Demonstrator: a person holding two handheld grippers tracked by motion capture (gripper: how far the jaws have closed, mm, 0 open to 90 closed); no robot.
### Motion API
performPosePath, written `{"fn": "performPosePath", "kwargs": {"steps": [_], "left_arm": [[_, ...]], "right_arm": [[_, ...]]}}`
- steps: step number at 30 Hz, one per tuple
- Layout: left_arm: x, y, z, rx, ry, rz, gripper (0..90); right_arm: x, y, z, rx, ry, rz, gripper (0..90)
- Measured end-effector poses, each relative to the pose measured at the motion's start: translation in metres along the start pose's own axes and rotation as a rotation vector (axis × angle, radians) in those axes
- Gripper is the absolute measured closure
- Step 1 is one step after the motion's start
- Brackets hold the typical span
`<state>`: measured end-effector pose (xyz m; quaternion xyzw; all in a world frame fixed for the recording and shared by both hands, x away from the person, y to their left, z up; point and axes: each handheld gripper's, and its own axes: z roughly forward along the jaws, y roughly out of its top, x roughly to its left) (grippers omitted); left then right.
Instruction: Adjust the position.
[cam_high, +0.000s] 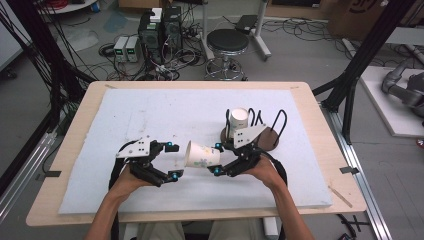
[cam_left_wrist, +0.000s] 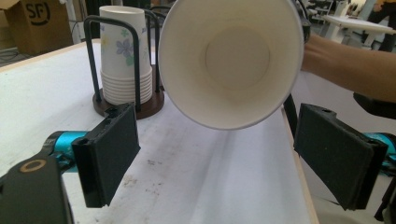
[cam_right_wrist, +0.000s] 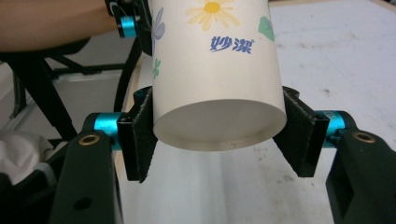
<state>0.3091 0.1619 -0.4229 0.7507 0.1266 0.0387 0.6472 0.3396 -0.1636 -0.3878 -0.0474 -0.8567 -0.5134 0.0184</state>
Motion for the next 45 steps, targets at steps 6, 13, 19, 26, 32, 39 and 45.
{"fn": "performPosePath", "kwargs": {"steps": [6,13,19,26,32,39,45], "left_arm": [[-0.001,0.0,0.003,-0.042,-0.012,0.003,13.7],[-0.001,0.004,0.011,-0.072,-0.034,0.004,13.5],[-0.002,0.01,0.021,-0.083,-0.053,0.015,13.5],[-0.002,0.013,0.03,-0.09,-0.069,0.017,13.5],[-0.002,0.016,0.038,-0.092,-0.079,0.017,13.5],[-0.001,0.021,0.045,-0.084,-0.089,0.019,13.5],[0.0,0.02,0.045,-0.087,-0.119,0.017,18.3]], "right_arm": [[-0.001,-0.007,0.003,-0.069,0.01,0.011,37.2],[0.0,-0.011,0.006,-0.107,0.023,0.02,37.2],[0.0,-0.011,0.007,-0.116,0.033,0.012,37.1],[0.0,-0.011,0.007,-0.124,0.039,0.006,37.2],[0.0,-0.011,0.007,-0.132,0.047,0.001,37.2],[0.001,-0.01,0.007,-0.135,0.052,-0.005,37.2],[0.002,-0.01,0.007,-0.133,0.061,-0.016,37.2]]}}
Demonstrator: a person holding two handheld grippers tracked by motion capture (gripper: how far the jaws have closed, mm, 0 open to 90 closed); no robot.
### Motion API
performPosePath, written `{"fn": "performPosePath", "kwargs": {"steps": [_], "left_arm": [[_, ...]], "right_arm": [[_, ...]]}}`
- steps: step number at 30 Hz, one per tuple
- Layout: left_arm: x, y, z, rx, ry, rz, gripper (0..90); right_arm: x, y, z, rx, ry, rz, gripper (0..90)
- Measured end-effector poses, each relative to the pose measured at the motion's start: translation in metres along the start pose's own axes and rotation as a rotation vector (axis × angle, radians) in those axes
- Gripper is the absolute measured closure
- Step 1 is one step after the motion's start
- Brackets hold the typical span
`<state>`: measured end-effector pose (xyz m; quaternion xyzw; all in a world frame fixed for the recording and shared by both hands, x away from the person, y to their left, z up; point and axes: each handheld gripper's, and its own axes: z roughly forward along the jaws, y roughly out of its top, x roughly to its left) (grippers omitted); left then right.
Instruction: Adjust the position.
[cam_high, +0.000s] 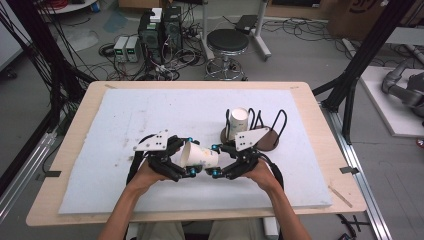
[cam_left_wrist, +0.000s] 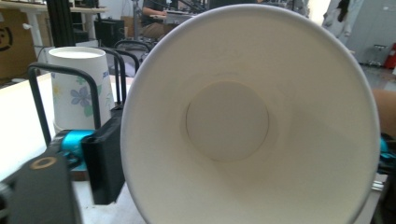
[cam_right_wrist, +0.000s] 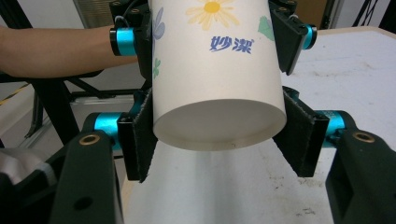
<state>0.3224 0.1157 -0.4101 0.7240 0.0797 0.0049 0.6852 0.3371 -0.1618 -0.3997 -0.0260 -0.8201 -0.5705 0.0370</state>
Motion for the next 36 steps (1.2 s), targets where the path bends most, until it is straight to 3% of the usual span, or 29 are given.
{"fn": "performPosePath", "kwargs": {"steps": [9,22,24,26,31,36], "left_arm": [[-0.0005,0.0004,-0.0003,-0.014,-0.032,0.019,28.7],[-0.0014,0.0004,-0.0006,0.0,-0.033,0.03,30.5],[-0.0014,0.0004,-0.0005,0.001,-0.03,0.029,30.3],[-0.0014,0.0005,-0.0011,-0.001,-0.026,0.027,30.3],[-0.0015,0.0009,-0.0025,0.009,-0.026,0.03,30.3],[-0.0026,0.0041,-0.0064,0.048,0.007,0.044,29.8]], "right_arm": [[0.0002,-0.0001,-0.0004,0.0,0.0,0.001,37.6],[0.0006,-0.0002,0.0003,0.012,-0.002,-0.011,37.1],[0.0018,0.0001,0.0011,0.026,-0.013,-0.015,32.8],[0.0029,0.0006,0.0031,0.04,-0.034,-0.005,21.1],[0.0037,0.001,0.0066,0.056,-0.066,0.002,16.8],[0.0055,0.0011,0.0071,0.079,-0.088,0.012,16.8]]}}
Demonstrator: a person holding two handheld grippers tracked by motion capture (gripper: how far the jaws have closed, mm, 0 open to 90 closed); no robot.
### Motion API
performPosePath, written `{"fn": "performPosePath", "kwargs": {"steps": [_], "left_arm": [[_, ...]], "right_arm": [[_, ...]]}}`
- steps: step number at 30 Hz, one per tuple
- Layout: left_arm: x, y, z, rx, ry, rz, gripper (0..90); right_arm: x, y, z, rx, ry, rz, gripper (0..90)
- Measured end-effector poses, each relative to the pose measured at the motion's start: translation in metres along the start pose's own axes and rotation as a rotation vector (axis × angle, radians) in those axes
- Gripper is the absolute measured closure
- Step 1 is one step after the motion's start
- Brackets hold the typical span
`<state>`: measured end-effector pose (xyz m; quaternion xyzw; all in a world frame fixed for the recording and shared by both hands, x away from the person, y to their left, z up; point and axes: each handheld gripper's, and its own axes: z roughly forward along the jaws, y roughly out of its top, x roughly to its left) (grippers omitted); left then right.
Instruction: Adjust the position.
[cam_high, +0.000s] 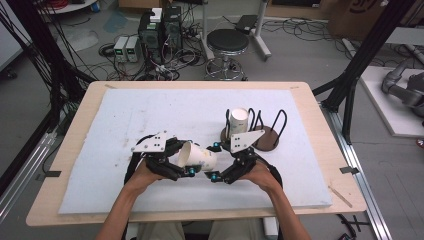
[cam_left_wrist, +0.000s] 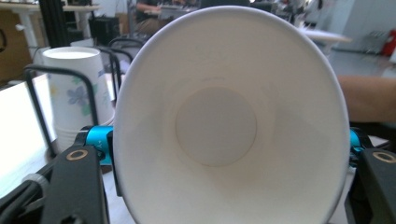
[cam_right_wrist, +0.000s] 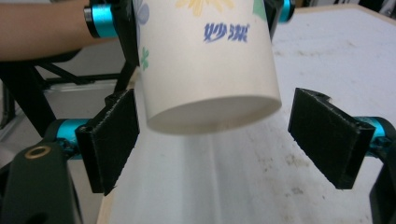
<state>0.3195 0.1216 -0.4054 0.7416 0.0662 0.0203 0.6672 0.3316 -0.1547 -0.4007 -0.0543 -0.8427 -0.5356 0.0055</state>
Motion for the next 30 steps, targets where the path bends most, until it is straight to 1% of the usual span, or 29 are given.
{"fn": "performPosePath", "kwargs": {"steps": [1,4,5,7,10,12,13,14,15,17,19,21,22,23,24,27,28,29,30], "left_arm": [[0.0,0.002,-0.001,0.014,0.01,0.005,29.6],[0.002,0.008,-0.006,0.077,0.033,0.017,29.4],[0.002,0.01,-0.007,0.092,0.037,0.019,29.4],[0.004,0.015,-0.009,0.144,0.054,0.024,29.4],[0.005,0.02,-0.012,0.196,0.065,0.035,29.6],[0.007,0.022,-0.012,0.23,0.07,0.04,29.5],[0.008,0.024,-0.013,0.258,0.072,0.045,29.6],[0.009,0.026,-0.013,0.287,0.078,0.051,29.6],[0.01,0.028,-0.013,0.305,0.078,0.055,29.6],[0.012,0.031,-0.015,0.35,0.082,0.062,29.6],[0.013,0.033,-0.016,0.378,0.083,0.059,29.6],[0.017,0.036,-0.018,0.413,0.095,0.06,29.6],[0.018,0.037,-0.018,0.422,0.101,0.053,29.5],[0.019,0.038,-0.019,0.434,0.103,0.049,29.6],[0.022,0.04,-0.02,0.461,0.105,0.054,29.6],[0.026,0.043,-0.021,0.506,0.114,0.047,29.5],[0.028,0.044,-0.021,0.527,0.115,0.043,29.5],[0.03,0.045,-0.021,0.538,0.117,0.044,29.5],[0.031,0.046,-0.021,0.556,0.117,0.046,29.5]], "right_arm": [[0.001,-0.001,0.0,0.011,-0.009,0.005,16.8],[0.002,-0.005,-0.002,0.03,-0.04,0.009,16.9],[0.003,-0.007,-0.003,0.044,-0.055,0.018,16.9],[0.003,-0.011,-0.006,0.057,-0.081,0.037,16.9],[0.006,-0.018,-0.011,0.048,-0.118,0.054,16.9],[0.008,-0.024,-0.015,0.049,-0.158,0.07,16.9],[0.009,-0.026,-0.017,0.047,-0.176,0.075,16.9],[0.01,-0.029,-0.019,0.049,-0.197,0.092,16.9],[0.011,-0.033,-0.021,0.044,-0.225,0.098,16.9],[0.013,-0.038,-0.024,0.049,-0.261,0.117,16.9],[0.014,-0.044,-0.028,0.052,-0.284,0.139,16.9],[0.014,-0.051,-0.033,0.051,-0.324,0.168,16.9],[0.014,-0.053,-0.035,0.048,-0.346,0.178,16.9],[0.014,-0.055,-0.037,0.046,-0.362,0.183,16.9],[0.015,-0.057,-0.039,0.049,-0.377,0.192,16.9],[0.016,-0.064,-0.046,0.05,-0.442,0.208,16.9],[0.017,-0.065,-0.048,0.049,-0.453,0.218,16.9],[0.017,-0.067,-0.051,0.049,-0.48,0.224,16.9],[0.017,-0.068,-0.053,0.048,-0.492,0.227,16.9]]}}
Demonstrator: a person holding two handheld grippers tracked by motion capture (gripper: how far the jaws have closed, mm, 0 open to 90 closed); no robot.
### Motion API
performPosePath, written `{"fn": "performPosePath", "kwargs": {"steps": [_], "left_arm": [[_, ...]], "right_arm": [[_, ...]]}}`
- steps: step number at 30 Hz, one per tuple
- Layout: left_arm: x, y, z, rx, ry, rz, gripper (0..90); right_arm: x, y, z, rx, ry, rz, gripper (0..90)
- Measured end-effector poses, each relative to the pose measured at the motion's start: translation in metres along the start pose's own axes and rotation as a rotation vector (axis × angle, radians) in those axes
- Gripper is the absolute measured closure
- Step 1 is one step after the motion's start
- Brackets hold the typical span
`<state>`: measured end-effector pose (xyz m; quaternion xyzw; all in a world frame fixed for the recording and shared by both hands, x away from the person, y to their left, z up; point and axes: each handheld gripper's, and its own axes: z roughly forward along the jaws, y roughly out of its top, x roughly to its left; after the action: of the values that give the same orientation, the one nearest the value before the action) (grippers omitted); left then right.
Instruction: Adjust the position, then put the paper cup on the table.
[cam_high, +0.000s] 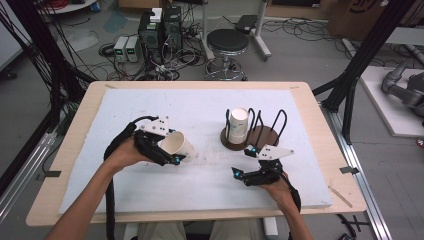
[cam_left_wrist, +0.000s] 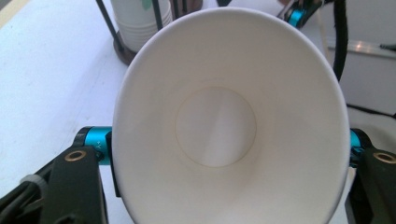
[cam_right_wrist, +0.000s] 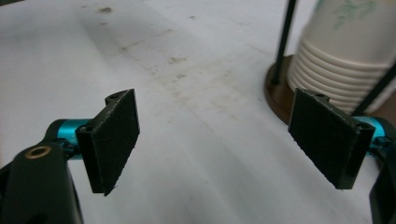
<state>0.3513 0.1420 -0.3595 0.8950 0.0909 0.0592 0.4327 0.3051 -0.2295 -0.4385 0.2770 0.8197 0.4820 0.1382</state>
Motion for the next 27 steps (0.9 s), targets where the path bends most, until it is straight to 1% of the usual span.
{"fn": "performPosePath", "kwargs": {"steps": [2,3,5,8,10,11,14,16,17,18,20,23,25,26,27], "left_arm": [[0.003,0.002,-0.001,0.031,0.001,0.0,29.5],[0.005,0.003,-0.002,0.051,0.002,0.002,29.6],[0.008,0.006,-0.003,0.093,0.006,0.005,29.5],[0.013,0.011,-0.002,0.159,0.011,0.015,29.5],[0.014,0.012,-0.001,0.182,0.011,0.018,29.6],[0.016,0.013,0.0,0.196,0.012,0.026,29.5],[0.018,0.014,0.002,0.214,0.014,0.024,29.5],[0.02,0.014,0.003,0.238,0.011,0.027,29.6],[0.02,0.015,0.003,0.247,0.012,0.029,29.6],[0.021,0.015,0.004,0.257,0.016,0.034,29.6],[0.021,0.016,0.003,0.265,0.017,0.037,29.5],[0.021,0.016,0.001,0.263,0.021,0.035,29.5],[0.021,0.015,0.0,0.261,0.025,0.029,29.6],[0.021,0.015,0.0,0.262,0.025,0.032,29.6],[0.021,0.015,0.0,0.262,0.027,0.03,29.6]], "right_arm": [[-0.002,-0.003,-0.004,0.001,-0.031,0.014,16.9],[-0.003,-0.005,-0.006,-0.001,-0.051,0.013,16.9],[-0.005,-0.009,-0.008,0.002,-0.095,0.026,16.9],[-0.008,-0.013,-0.011,0.005,-0.142,0.049,16.9],[-0.01,-0.016,-0.012,0.006,-0.167,0.056,16.9],[-0.01,-0.017,-0.013,0.005,-0.174,0.063,16.9],[-0.012,-0.02,-0.013,0.009,-0.175,0.082,16.9],[-0.014,-0.02,-0.013,0.0,-0.176,0.084,16.9],[-0.013,-0.02,-0.013,0.002,-0.176,0.094,16.9],[-0.014,-0.02,-0.013,-0.002,-0.179,0.091,16.9],[-0.015,-0.02,-0.013,0.0,-0.182,0.102,16.9],[-0.016,-0.02,-0.013,0.002,-0.182,0.115,16.9],[-0.015,-0.02,-0.013,0.001,-0.183,0.111,16.9],[-0.015,-0.02,-0.013,-0.001,-0.183,0.101,16.9],[-0.014,-0.02,-0.013,0.001,-0.185,0.104,16.9]]}}
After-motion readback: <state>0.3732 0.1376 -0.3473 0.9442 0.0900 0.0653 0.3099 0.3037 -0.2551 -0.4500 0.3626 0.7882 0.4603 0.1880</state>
